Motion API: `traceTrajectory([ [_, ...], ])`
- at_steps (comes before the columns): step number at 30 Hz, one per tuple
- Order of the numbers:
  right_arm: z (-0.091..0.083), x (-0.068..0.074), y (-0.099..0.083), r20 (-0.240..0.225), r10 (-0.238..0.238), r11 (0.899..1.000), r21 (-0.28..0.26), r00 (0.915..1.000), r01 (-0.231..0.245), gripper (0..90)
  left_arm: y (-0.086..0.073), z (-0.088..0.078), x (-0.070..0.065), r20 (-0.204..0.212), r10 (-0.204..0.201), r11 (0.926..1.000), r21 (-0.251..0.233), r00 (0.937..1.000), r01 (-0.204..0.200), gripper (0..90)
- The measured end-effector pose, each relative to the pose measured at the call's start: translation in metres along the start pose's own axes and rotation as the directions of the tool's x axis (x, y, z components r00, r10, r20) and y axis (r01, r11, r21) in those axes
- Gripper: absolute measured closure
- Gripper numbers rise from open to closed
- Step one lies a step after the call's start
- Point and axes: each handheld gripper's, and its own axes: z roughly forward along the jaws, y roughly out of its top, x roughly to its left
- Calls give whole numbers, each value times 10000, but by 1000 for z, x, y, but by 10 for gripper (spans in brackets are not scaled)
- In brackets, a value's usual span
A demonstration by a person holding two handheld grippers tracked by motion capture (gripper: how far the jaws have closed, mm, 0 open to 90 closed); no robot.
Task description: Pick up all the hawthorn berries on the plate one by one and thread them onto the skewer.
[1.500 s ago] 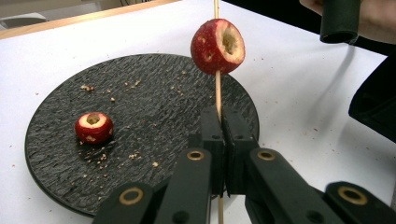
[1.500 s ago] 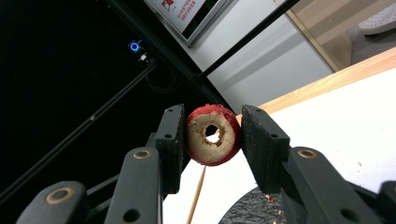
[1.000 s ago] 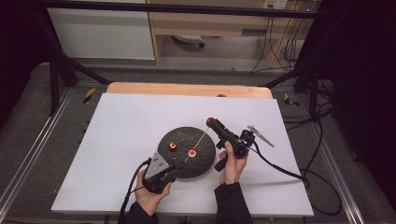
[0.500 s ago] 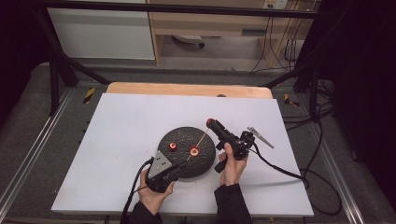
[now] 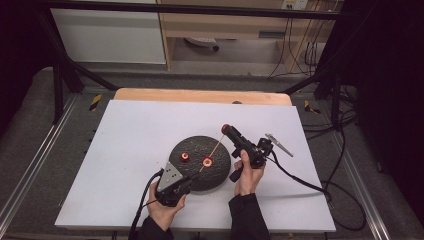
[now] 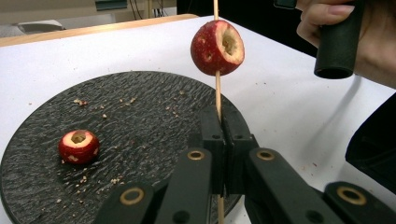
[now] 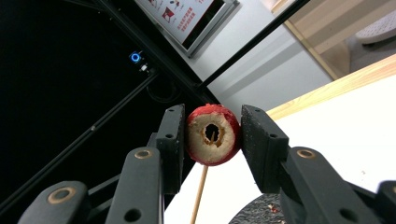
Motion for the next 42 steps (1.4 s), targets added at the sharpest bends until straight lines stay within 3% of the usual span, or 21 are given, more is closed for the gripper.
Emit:
traceTrajectory([
  [14, -2, 0, -16, -32, 39, 9991, 413, 10000, -37, 620, 7, 14, -3, -238, -199, 9998, -105, 9995, 197, 887],
  [35, -8, 0, -31, -96, -461, 9887, 1426, 9989, 470, 618, 15, 25, 3, -21, -132, 9998, 161, 9999, 133, 886],
  [42, -8, 0, -30, -71, -669, 9830, 1710, 9977, 671, 575, 13, 19, 8, 91, -63, 9997, 249, 9999, 61, 886],
])
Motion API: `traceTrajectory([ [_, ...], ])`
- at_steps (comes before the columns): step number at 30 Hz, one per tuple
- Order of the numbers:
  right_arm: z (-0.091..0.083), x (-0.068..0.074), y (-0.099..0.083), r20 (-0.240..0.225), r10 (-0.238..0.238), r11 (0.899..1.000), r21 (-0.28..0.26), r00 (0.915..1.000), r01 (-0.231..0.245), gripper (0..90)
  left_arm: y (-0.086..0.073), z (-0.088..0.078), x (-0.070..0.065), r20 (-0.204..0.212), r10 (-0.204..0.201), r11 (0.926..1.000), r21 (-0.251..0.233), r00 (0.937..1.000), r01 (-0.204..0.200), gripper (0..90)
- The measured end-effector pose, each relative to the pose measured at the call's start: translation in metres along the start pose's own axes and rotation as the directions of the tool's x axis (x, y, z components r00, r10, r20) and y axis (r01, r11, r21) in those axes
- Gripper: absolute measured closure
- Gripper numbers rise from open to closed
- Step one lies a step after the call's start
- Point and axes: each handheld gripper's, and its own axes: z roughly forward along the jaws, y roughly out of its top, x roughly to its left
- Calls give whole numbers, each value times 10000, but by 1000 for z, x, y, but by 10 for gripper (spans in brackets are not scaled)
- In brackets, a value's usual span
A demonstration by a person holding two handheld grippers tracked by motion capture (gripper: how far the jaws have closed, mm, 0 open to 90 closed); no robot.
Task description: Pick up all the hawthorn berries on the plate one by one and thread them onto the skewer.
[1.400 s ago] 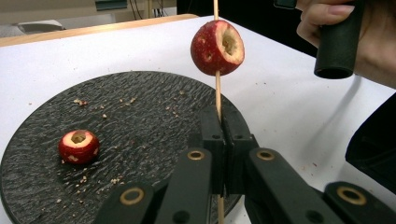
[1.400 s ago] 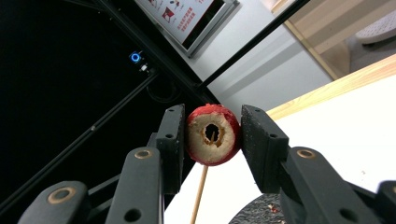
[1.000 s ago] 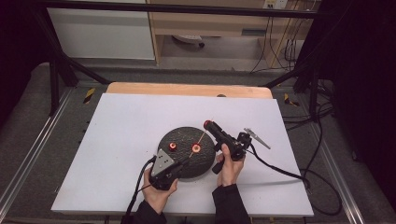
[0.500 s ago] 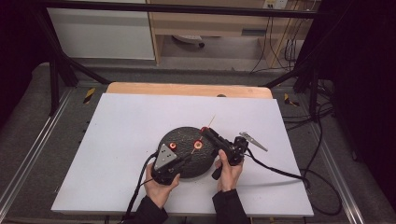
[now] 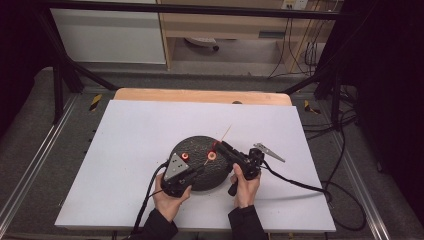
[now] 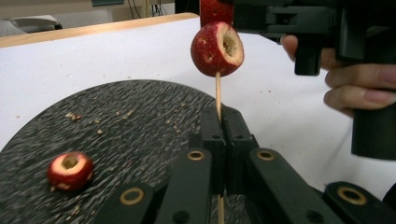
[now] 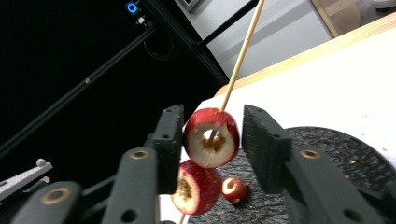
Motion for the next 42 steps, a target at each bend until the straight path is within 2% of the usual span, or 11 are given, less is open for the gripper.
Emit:
traceTrajectory([
  [3, -1, 0, 3, 57, -180, 9995, 256, 9998, 179, 511, -3, -5, 5, 28, -9, 10000, 82, 10000, 9, 886],
  [7, -3, -2, 8, 148, -680, 9947, 783, 9976, 666, 412, -8, -13, 14, 36, -23, 9997, 257, 10000, 22, 886],
  [10, -4, -4, 11, 331, -1166, 9856, 1274, 9926, 1115, 346, -13, -20, 20, -18, 18, 9991, 426, 10000, -17, 886],
  [13, -4, -7, 11, 453, -1718, 9689, 1886, 9841, 1605, 256, -17, -28, 28, -111, 17, 9986, 528, 9999, -12, 886],
  [19, -5, -12, 11, 608, -2734, 9203, 3068, 9600, 2426, 112, -22, -48, 42, -230, 170, 9965, 825, 9996, -150, 886],
  [25, -5, -17, 11, 669, -3509, 8650, 4053, 9340, 2959, 55, -31, -68, 59, -281, 188, 9934, 1136, 9994, -155, 885],
  [32, -3, -19, 10, 600, -3861, 8193, 4809, 9205, 3123, 28, -41, -85, 73, -319, 186, 9914, 1298, 9993, -143, 885],
  [36, 5, -14, 10, 534, -4209, 7827, 5260, 9056, 3327, 23, -44, -89, 78, -400, 272, 9900, 1392, 9988, -214, 885],
  [39, 14, -8, 11, 399, -4387, 7568, 5551, 8977, 3451, 22, -46, -94, 82, -474, 251, 9896, 1424, 9986, -181, 885],
  [42, 26, -2, 12, 265, -4676, 7207, 5902, 8836, 3637, 20, -49, -99, 88, -448, 253, 9900, 1401, 9987, -188, 885],
])
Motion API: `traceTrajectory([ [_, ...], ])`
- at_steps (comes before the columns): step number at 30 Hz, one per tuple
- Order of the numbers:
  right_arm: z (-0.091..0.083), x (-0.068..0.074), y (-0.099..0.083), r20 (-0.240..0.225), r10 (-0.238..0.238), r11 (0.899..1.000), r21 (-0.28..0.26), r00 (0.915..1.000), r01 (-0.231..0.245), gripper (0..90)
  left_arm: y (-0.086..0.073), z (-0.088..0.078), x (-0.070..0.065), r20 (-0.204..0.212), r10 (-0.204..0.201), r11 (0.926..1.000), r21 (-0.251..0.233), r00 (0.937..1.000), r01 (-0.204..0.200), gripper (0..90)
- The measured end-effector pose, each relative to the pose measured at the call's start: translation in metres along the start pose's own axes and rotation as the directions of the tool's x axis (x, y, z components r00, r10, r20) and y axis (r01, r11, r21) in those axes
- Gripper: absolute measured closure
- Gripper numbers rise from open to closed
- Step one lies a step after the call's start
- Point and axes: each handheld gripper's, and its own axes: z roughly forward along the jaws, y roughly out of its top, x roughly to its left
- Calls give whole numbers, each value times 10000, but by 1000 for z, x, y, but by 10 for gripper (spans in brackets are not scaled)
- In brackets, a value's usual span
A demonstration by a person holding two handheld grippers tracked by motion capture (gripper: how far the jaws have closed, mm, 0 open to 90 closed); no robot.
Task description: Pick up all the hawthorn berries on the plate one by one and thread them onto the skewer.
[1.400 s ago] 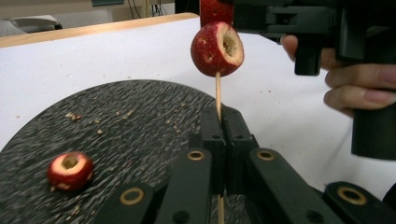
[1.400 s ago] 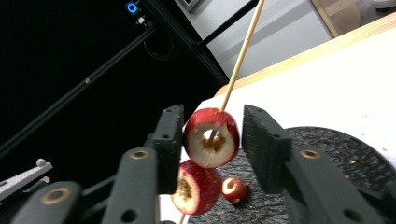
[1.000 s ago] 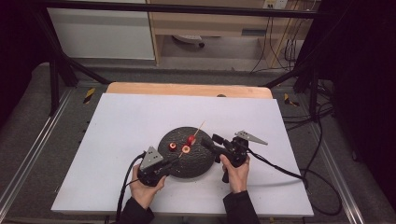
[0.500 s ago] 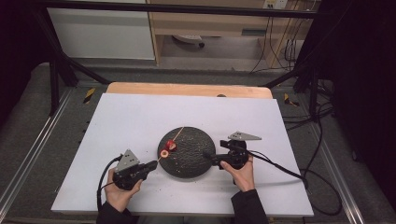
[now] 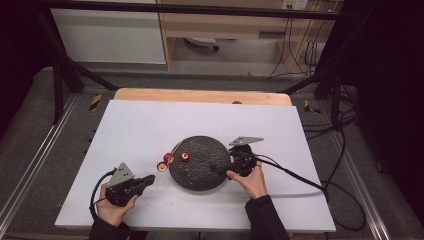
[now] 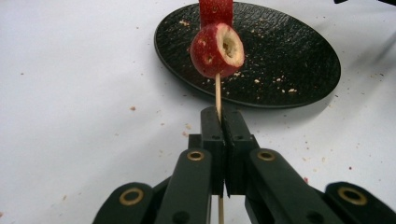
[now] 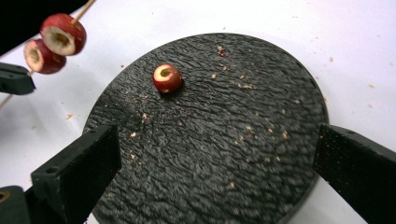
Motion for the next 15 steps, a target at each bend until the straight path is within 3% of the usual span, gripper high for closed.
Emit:
traceTrajectory([
  [15, 40, 26, 40, -47, -833, 9914, 1009, 9965, 834, 18, -5, -7, 11, -265, -79, 9999, 90, 9996, 81, 885],
])
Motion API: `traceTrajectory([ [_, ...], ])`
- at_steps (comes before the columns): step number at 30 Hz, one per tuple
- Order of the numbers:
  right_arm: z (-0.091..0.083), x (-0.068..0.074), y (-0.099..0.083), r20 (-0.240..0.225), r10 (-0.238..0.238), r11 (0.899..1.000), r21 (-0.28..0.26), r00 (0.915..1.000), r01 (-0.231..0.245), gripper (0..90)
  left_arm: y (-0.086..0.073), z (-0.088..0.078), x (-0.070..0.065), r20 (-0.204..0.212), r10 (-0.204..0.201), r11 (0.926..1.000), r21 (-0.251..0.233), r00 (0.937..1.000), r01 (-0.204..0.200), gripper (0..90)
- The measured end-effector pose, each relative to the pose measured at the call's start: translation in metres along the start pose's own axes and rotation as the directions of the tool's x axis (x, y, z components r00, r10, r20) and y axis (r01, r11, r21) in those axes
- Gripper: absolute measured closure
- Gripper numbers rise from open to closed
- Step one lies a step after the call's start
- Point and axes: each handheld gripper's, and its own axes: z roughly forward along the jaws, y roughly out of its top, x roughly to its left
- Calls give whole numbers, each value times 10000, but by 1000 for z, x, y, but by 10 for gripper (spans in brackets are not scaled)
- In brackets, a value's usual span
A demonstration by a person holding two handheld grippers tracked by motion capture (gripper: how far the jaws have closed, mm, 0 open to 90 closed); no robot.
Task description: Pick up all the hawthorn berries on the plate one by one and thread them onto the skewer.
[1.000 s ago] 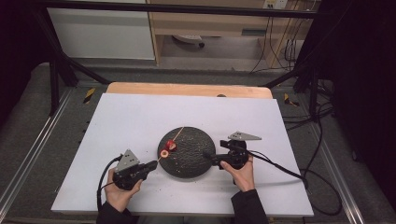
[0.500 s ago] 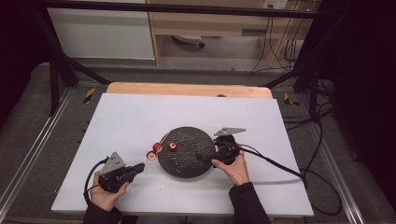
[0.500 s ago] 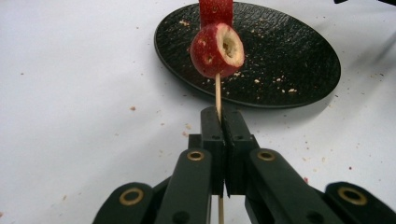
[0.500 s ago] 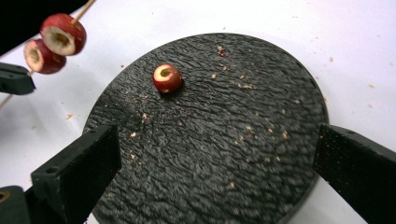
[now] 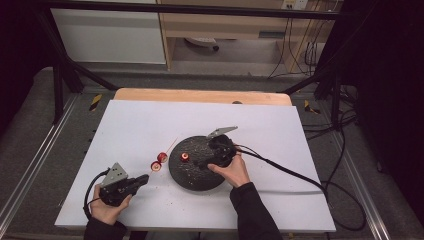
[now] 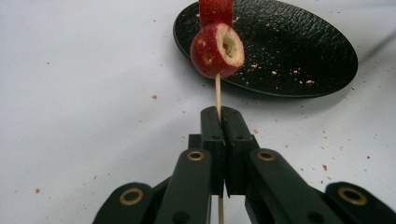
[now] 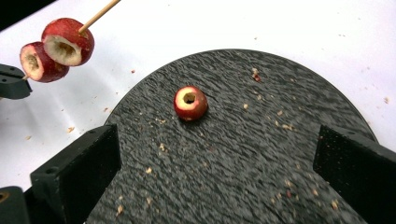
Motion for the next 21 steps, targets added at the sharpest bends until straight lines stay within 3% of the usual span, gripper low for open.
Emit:
traceTrajectory([
  [11, 25, 10, 22, 47, -457, 9960, 774, 9989, 452, 52, -1, 0, 4, -78, -165, 9999, 39, 9998, 165, 885],
  [21, 47, 12, 33, 174, -596, 9868, 1516, 9981, 563, 180, -2, 1, 4, -96, -144, 9999, 84, 9999, 145, 884],
])
